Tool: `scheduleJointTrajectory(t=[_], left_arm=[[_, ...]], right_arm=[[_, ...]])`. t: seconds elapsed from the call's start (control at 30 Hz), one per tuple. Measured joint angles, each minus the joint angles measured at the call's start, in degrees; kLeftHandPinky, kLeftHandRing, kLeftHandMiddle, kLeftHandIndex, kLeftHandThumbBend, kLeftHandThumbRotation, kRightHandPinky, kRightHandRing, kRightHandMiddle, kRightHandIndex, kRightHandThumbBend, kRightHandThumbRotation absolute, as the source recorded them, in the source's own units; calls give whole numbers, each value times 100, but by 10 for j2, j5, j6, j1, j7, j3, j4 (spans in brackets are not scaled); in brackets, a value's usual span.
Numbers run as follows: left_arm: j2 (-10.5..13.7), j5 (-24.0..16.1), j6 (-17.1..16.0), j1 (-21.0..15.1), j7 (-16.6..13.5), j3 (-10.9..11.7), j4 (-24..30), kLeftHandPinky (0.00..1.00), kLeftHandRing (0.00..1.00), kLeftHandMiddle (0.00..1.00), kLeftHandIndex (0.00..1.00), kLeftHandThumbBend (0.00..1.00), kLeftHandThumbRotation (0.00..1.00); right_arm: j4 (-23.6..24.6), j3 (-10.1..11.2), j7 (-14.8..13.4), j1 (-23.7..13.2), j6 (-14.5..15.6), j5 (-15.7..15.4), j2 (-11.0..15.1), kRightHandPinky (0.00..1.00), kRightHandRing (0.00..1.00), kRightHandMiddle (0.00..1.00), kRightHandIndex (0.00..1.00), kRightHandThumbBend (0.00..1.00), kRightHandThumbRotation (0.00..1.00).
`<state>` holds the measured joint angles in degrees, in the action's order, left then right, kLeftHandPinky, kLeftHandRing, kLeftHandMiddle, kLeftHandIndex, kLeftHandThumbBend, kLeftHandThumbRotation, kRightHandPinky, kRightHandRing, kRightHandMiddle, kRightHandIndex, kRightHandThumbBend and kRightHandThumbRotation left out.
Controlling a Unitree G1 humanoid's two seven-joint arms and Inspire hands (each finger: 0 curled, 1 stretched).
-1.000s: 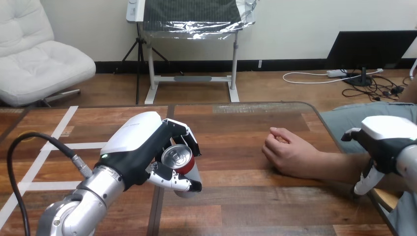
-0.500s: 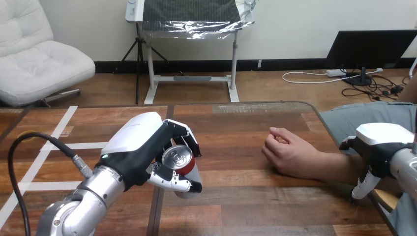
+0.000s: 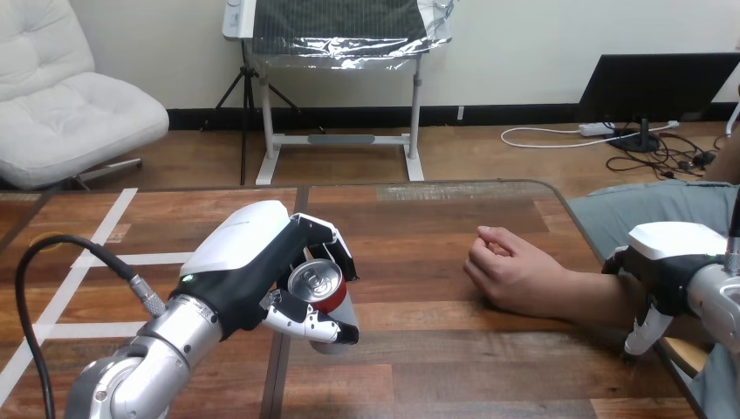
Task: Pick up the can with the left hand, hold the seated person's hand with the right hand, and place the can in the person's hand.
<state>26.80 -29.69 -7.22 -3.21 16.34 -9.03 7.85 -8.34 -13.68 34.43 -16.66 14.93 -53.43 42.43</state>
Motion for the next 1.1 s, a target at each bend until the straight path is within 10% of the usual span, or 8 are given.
scheduleJointTrajectory(t=[0.6,1.1], left_arm=[[0,-1,2,0,0,0,1,33,38,45,50,62,0],[0,-1,6,0,0,0,9,33,38,45,50,63,0]], right_arm=[[-40,-3,-19,-19,5,19,-23,74,83,86,83,68,8],[-77,-20,-81,-21,-36,39,-25,41,53,62,72,70,1]])
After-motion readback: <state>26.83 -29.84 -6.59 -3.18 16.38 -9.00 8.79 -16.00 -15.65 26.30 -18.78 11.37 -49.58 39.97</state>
